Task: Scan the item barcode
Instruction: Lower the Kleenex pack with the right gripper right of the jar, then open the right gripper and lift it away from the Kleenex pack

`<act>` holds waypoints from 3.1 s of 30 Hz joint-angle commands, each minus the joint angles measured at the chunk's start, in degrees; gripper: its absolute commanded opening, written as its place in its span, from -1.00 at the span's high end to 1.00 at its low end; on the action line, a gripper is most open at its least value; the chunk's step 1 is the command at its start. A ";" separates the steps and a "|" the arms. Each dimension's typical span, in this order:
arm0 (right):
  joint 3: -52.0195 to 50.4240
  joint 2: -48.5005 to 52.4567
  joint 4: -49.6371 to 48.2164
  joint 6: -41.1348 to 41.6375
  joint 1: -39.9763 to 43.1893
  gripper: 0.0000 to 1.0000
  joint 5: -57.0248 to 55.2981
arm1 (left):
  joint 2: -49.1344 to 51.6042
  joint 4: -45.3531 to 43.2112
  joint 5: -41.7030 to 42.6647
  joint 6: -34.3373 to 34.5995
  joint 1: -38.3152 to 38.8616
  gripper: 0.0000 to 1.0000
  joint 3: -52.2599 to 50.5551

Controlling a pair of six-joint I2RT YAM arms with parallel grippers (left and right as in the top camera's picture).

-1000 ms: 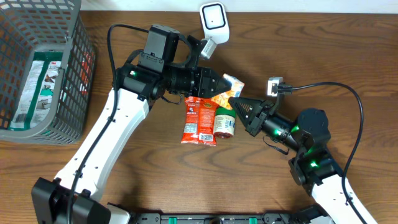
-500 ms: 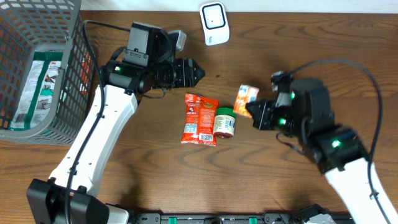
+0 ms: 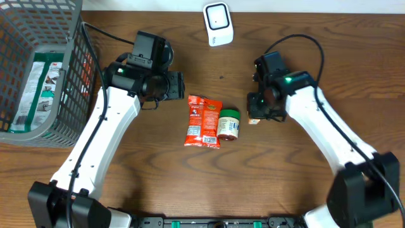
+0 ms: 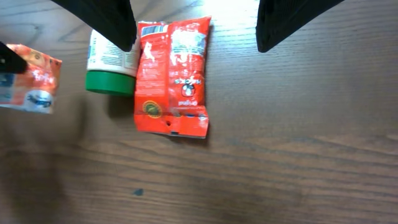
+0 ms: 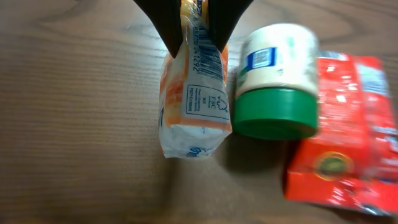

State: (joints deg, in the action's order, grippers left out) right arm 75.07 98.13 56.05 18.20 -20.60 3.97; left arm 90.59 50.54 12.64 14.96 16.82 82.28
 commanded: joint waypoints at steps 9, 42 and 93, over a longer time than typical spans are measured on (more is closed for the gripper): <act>0.52 7.65 -2.95 -5.16 -1.36 0.81 -1.11 | -0.24 -0.20 -1.79 -0.96 -0.13 -0.25 -0.74; -3.61 7.65 -5.60 -0.96 0.31 0.72 -1.95 | -0.24 -0.20 -1.77 -0.96 -0.13 -0.25 -0.74; -15.67 4.11 -22.53 -0.87 6.38 0.98 5.60 | -0.24 0.00 -1.77 -0.94 -0.13 -0.25 -0.74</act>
State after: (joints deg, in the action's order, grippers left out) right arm 60.40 103.26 33.01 15.29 -14.92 15.00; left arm 90.59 50.41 11.62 14.79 16.82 82.08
